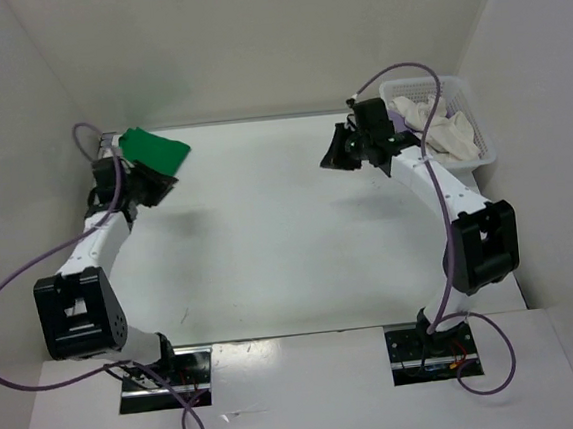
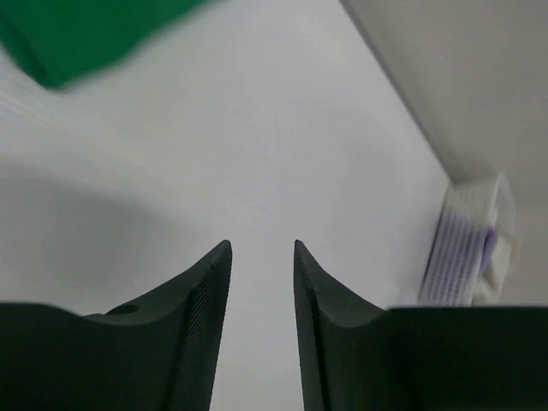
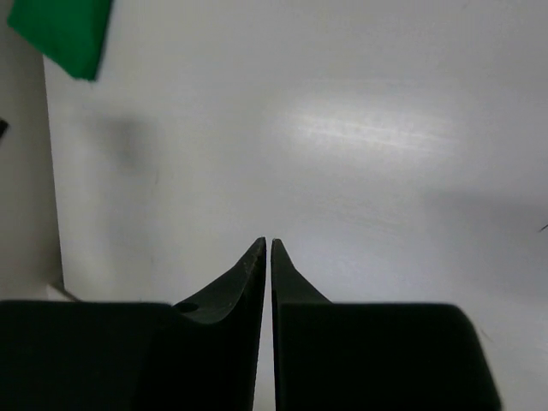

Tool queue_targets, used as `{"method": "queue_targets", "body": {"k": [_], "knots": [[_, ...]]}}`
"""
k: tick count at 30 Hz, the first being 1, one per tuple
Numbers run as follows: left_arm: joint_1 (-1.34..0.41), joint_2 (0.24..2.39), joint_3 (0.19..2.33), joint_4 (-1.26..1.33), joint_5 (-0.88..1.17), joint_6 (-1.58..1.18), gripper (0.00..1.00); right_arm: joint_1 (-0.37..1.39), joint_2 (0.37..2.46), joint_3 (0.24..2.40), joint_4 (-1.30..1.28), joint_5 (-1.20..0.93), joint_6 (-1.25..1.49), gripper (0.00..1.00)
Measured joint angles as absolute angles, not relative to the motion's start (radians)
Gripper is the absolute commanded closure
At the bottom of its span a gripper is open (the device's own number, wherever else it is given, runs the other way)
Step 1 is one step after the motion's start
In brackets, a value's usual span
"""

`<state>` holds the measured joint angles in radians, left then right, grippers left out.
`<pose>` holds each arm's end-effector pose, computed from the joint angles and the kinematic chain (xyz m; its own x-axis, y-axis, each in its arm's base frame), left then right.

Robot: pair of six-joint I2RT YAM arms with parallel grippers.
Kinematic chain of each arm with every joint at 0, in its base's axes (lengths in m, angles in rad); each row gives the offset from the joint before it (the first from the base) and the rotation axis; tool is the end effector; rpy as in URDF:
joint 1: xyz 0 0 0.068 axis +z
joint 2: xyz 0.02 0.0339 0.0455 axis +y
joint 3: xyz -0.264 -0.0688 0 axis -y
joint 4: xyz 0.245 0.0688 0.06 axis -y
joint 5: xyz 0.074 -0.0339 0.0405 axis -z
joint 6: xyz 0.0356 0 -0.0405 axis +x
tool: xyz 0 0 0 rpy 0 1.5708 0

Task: Fold and stack the t-shirts
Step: Put the neatly folded tshirt into the corner of the board with the left arm, then grab crumpled tshirt from bin with the right arm

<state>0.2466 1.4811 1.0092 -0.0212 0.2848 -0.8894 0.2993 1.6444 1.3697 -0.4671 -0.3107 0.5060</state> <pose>0.3294 0.0726 0.2673 -0.2936 -0.8426 -0.4515 -0.3529 0.5345 -0.7679 0.3513 0.1198 0.2952 -0.8051 0.2345 -0.5448 -0.1210 0.8342 0.5380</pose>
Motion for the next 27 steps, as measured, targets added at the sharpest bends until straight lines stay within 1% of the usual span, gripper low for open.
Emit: {"method": "queue_targets", "body": {"k": [3,5,7,8,9,11,12,15,16,17,20,22,25,27], "knots": [[0.079,1.438,0.96,-0.033,0.308,-0.86,0.71,0.287,1.605,1.408,-0.44,-0.185,0.519,0.86],[-0.04,1.423,0.929,-0.046,0.329,-0.844,0.71,0.254,1.56,1.413,-0.437,-0.104,0.544,0.86],[-0.152,1.416,0.895,-0.051,0.347,-0.837,0.71,0.197,1.547,1.452,-0.45,-0.036,0.571,0.81],[-0.199,1.414,0.883,-0.059,0.352,-0.835,0.71,0.158,1.556,1.485,-0.463,-0.006,0.581,0.78],[-0.252,1.414,0.871,-0.066,0.365,-0.83,0.71,0.109,1.57,1.525,-0.467,0.035,0.589,0.71],[-0.319,1.414,0.862,-0.08,0.389,-0.812,0.69,0.021,1.608,1.586,-0.48,0.082,0.591,0.65],[-0.341,1.414,0.862,-0.086,0.396,-0.804,0.67,-0.03,1.642,1.627,-0.497,0.119,0.59,0.57],[-0.379,1.414,0.859,-0.09,0.417,-0.785,0.66,-0.149,1.75,1.731,-0.521,0.21,0.588,0.46],[-0.382,1.413,0.855,-0.089,0.423,-0.784,0.65,-0.182,1.785,1.754,-0.53,0.235,0.59,0.4],[-0.383,1.41,0.847,-0.089,0.427,-0.782,0.65,-0.204,1.813,1.771,-0.544,0.251,0.592,0.37],[-0.382,1.408,0.831,-0.097,0.438,-0.777,0.62,-0.242,1.887,1.802,-0.587,0.285,0.59,0.36],[-0.382,1.408,0.829,-0.102,0.447,-0.766,0.62,-0.244,1.939,1.847,-0.623,0.291,0.588,0.36],[-0.384,1.408,0.829,-0.102,0.457,-0.758,0.6,-0.239,2.0,1.888,-0.63,0.266,0.575,0.42],[-0.384,1.408,0.829,-0.104,0.46,-0.757,0.6,-0.236,2.017,1.888,-0.636,0.227,0.57,0.43]]}}
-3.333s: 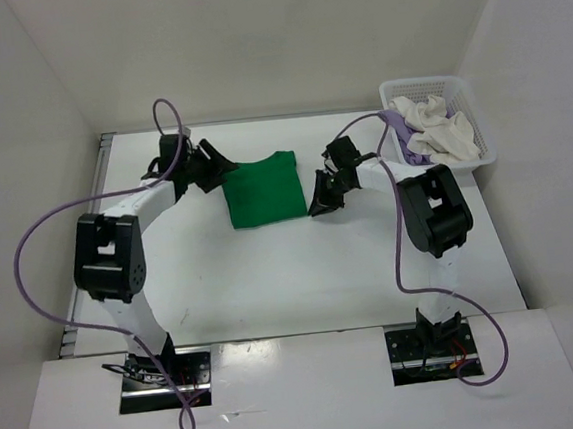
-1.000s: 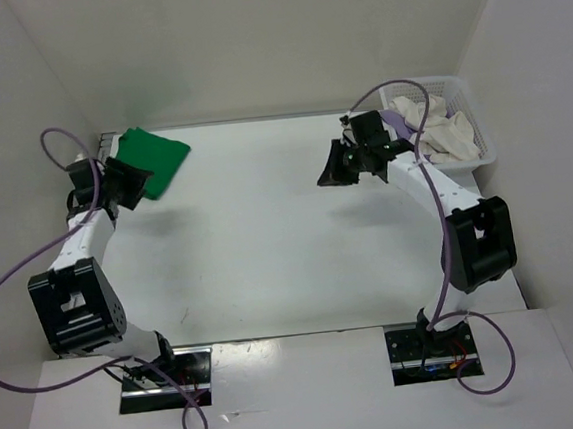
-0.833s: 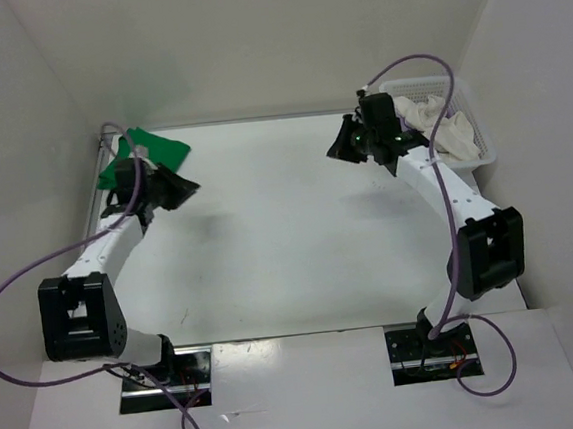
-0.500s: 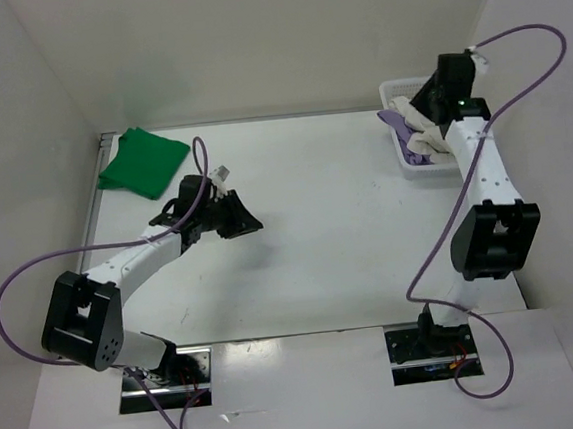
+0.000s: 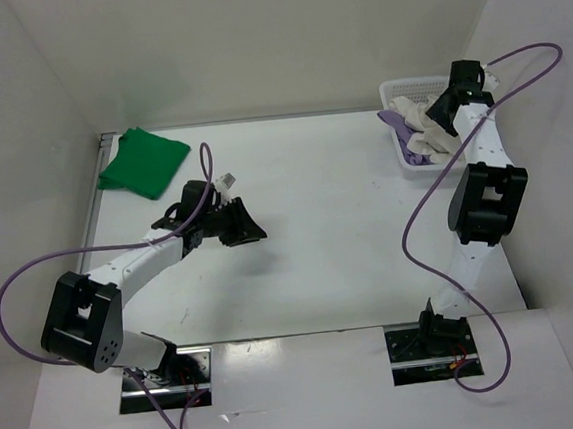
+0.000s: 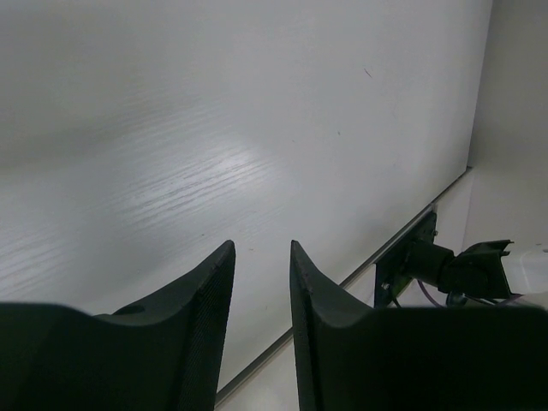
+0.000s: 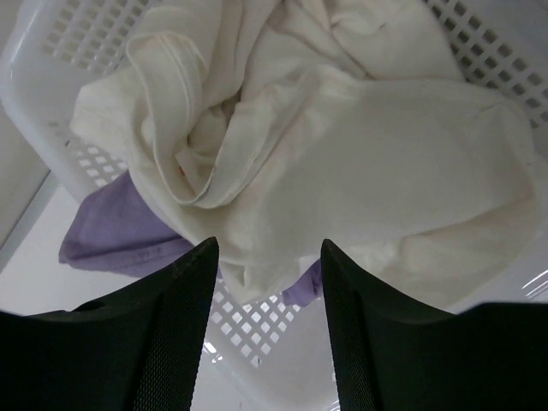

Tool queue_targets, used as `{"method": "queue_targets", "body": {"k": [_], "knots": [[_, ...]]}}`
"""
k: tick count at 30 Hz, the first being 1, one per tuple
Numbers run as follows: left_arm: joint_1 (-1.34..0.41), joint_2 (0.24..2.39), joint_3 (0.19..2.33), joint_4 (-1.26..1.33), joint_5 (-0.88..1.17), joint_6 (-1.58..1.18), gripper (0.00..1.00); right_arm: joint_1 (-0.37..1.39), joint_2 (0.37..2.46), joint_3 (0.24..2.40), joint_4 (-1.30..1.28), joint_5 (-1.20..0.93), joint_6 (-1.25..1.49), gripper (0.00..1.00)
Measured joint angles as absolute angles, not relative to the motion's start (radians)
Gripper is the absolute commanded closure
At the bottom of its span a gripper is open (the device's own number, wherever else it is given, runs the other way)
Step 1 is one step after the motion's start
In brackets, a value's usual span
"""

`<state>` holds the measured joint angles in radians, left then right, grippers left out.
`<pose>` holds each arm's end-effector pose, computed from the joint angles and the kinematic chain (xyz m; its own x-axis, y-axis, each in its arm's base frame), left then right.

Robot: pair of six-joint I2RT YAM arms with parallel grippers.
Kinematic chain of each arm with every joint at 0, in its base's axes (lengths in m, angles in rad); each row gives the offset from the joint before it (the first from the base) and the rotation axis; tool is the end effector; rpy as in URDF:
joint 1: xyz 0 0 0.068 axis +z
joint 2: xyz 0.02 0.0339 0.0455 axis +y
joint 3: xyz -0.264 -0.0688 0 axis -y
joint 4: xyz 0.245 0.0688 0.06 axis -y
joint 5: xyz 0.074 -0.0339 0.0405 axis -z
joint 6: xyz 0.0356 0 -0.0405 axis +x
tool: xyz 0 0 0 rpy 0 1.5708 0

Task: Fold and stack the t-shirts
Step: Grab crumpled tshirt from bin with the right arm

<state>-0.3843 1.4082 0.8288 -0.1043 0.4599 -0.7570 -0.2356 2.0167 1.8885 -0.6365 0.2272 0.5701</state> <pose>0.2696 -0.1261 0.2232 -0.8755 -0.3098 -0.3710 0.0739 0.6727 -0.7362 0.4483 -0.1159 0.3046 -0.3587 0.6269 -0.6916 0.6878 0.6784 0.2582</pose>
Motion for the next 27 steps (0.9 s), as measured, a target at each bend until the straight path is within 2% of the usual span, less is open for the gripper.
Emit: {"method": "queue_targets", "body": {"k": [15,18,19,21,22,24,25,27], "knots": [[-0.384,1.412,0.828,-0.104,0.466,-0.759,0.59,-0.217,2.02,1.843,-0.62,0.09,0.491,0.41],[-0.384,1.419,0.828,-0.099,0.466,-0.762,0.59,-0.215,2.035,1.848,-0.619,0.078,0.474,0.51],[-0.384,1.423,0.828,-0.098,0.464,-0.763,0.59,-0.215,2.043,1.849,-0.618,0.074,0.472,0.6],[-0.384,1.427,0.828,-0.098,0.459,-0.764,0.59,-0.214,2.061,1.851,-0.616,0.072,0.467,0.66],[-0.384,1.427,0.828,-0.097,0.457,-0.765,0.59,-0.214,2.069,1.851,-0.616,0.071,0.467,0.75],[-0.384,1.427,0.828,-0.097,0.451,-0.765,0.59,-0.214,2.077,1.851,-0.614,0.07,0.466,0.81],[-0.384,1.427,0.828,-0.097,0.45,-0.765,0.59,-0.214,2.077,1.851,-0.612,0.07,0.469,0.91],[-0.384,1.427,0.828,-0.097,0.448,-0.767,0.59,-0.214,2.077,1.851,-0.604,0.068,0.469,1.0]]}}
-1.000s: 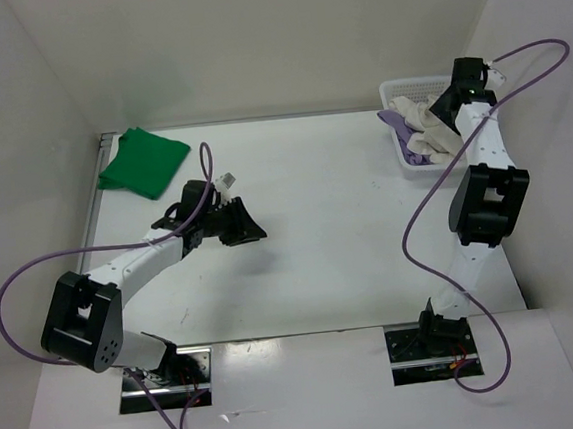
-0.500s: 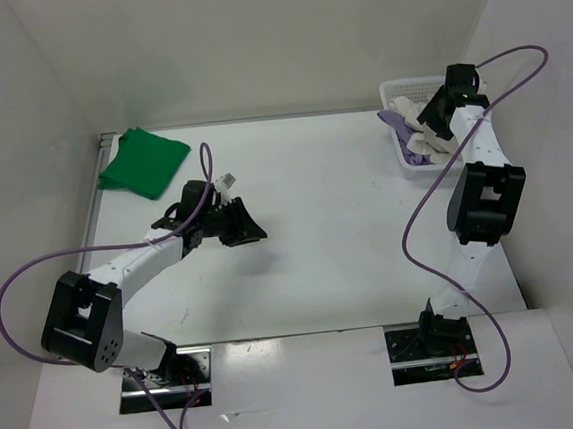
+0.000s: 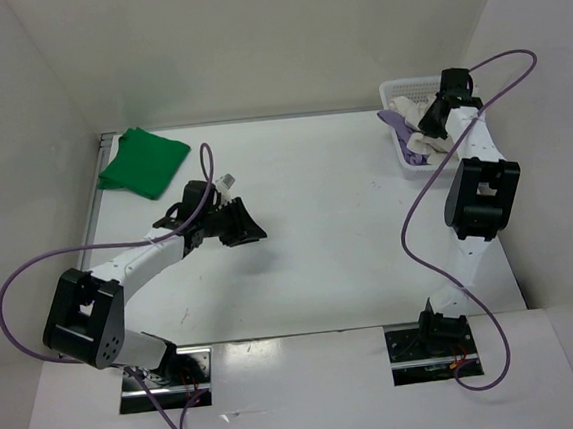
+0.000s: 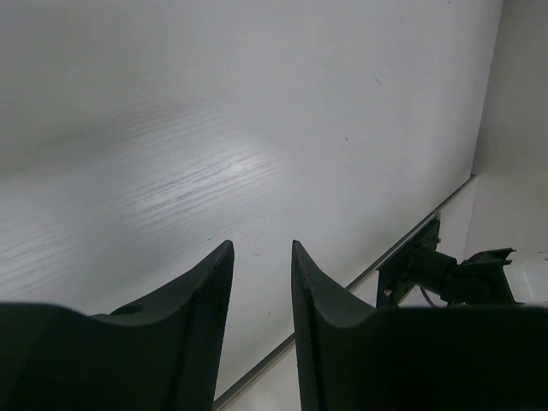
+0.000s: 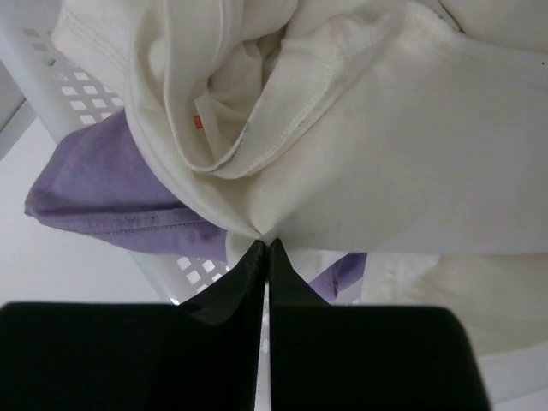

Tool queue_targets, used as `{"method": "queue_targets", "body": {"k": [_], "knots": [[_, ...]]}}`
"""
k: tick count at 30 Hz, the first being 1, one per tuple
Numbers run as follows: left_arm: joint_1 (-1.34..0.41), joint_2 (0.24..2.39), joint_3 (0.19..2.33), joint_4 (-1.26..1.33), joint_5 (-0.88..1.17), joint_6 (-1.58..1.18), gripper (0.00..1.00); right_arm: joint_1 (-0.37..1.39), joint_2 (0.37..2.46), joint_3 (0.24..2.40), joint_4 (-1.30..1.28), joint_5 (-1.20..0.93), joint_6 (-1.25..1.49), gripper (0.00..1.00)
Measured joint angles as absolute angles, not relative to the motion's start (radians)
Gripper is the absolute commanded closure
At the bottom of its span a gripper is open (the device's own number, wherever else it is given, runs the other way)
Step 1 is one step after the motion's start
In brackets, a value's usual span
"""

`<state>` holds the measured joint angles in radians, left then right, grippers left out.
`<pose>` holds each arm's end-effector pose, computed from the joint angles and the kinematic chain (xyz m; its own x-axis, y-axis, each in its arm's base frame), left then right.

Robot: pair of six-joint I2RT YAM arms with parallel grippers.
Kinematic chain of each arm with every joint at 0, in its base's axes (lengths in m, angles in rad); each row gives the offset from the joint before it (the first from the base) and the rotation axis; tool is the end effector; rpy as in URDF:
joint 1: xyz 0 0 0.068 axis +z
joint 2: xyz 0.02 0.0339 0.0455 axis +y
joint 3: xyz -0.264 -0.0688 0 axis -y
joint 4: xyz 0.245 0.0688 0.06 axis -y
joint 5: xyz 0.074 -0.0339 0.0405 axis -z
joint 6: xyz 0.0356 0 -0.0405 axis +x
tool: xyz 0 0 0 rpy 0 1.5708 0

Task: Fold and stack the t-shirts
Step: Grab crumpled tshirt from bin with the right arm

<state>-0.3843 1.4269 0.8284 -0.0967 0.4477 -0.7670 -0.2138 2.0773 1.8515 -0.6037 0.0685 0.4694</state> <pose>0.2722 -0.1267 0.2184 -0.8760 -0.3206 -0.3605 0.0531 0.6786 -0.7326 0.4629 -0.1030 0.2672 -0.5267 0.5762 -0.6250 0.5551 0.7900 0.2604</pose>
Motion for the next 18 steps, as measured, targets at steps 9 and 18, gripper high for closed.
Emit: {"method": "queue_targets", "body": {"k": [9,18], "knots": [[-0.384,1.428,0.831,-0.105,0.43,-0.768,0.51,-0.214,2.052,1.848,-0.584,0.067,0.483,1.0],[-0.376,1.545,1.037,-0.134,0.47,-0.766,0.45,-0.209,1.706,1.914,-0.592,-0.08,0.559,1.0]]}}
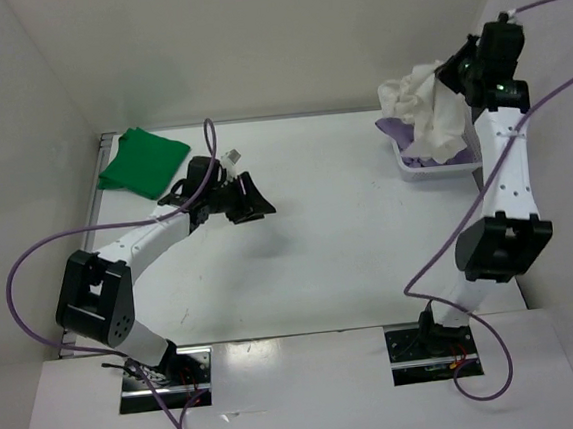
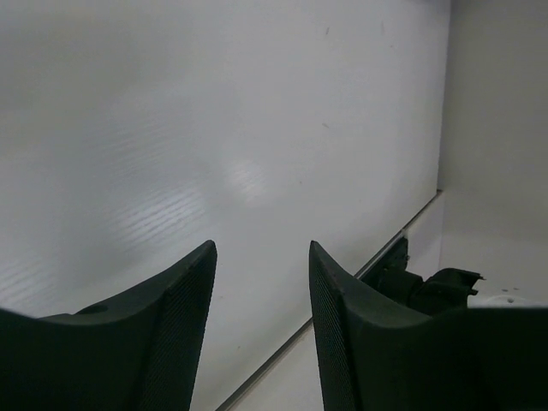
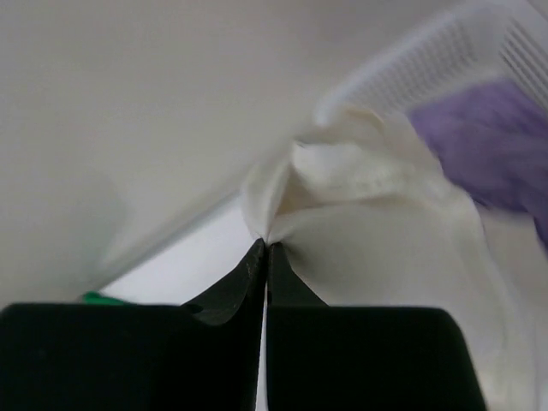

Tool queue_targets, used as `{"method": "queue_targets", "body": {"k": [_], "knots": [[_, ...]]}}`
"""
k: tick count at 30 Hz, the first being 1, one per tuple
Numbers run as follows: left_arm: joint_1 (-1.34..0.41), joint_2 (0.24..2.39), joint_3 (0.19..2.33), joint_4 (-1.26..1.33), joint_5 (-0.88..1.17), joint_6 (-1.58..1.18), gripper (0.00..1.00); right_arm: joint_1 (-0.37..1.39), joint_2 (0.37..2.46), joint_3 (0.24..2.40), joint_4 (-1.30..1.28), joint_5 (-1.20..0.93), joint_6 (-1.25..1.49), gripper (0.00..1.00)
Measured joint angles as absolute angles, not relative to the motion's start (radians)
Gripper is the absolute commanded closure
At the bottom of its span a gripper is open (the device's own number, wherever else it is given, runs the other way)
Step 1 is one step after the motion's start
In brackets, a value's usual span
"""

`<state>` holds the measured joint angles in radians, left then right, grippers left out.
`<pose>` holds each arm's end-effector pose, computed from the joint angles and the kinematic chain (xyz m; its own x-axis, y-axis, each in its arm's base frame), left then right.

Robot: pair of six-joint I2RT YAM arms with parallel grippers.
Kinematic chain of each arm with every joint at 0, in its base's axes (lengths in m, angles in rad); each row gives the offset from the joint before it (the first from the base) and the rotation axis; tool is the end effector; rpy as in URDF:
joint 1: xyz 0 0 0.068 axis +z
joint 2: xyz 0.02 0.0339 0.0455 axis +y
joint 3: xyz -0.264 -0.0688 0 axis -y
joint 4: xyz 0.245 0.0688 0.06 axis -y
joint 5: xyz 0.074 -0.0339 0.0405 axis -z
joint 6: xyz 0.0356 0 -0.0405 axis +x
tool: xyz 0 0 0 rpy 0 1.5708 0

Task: Fold and stack the t-shirts
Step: Grab crumpled tshirt from bin with the right arm, then move the tshirt to the center of the board

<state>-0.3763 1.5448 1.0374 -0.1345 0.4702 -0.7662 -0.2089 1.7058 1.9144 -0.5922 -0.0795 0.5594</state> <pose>0.3113 -0.1404 0.2475 -0.8624 -0.3239 -0.3890 0.0931 0.6539 -0.7508 0.3766 -0.0769 0.4436 -0.2388 0.5914 -0.7702 0.3085 0.7983 0.5173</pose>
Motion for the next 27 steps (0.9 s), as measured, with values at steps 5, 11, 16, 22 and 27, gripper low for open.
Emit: {"method": "queue_targets", "body": {"k": [5,11,16,22,27], "knots": [[-0.314,1.553,1.085,-0.129,0.516,-0.795,0.42,-0.128,1.549,2.086,-0.578,-0.212,0.584,1.0],[-0.19,1.556,1.112,-0.125,0.528,-0.835,0.4,-0.038,1.446,2.204,-0.472,-0.479,0.668,1.0],[-0.061,1.525,1.074,-0.12,0.518,-0.871,0.4,0.12,1.402,2.002,-0.257,-0.693,0.795,0.98],[0.049,1.445,1.062,-0.121,0.472,-0.872,0.4,0.286,1.527,1.652,-0.229,-0.729,0.764,0.49],[0.014,1.402,1.062,-0.146,0.426,-0.837,0.4,0.249,1.613,1.326,-0.388,-0.537,0.707,0.47]]}}
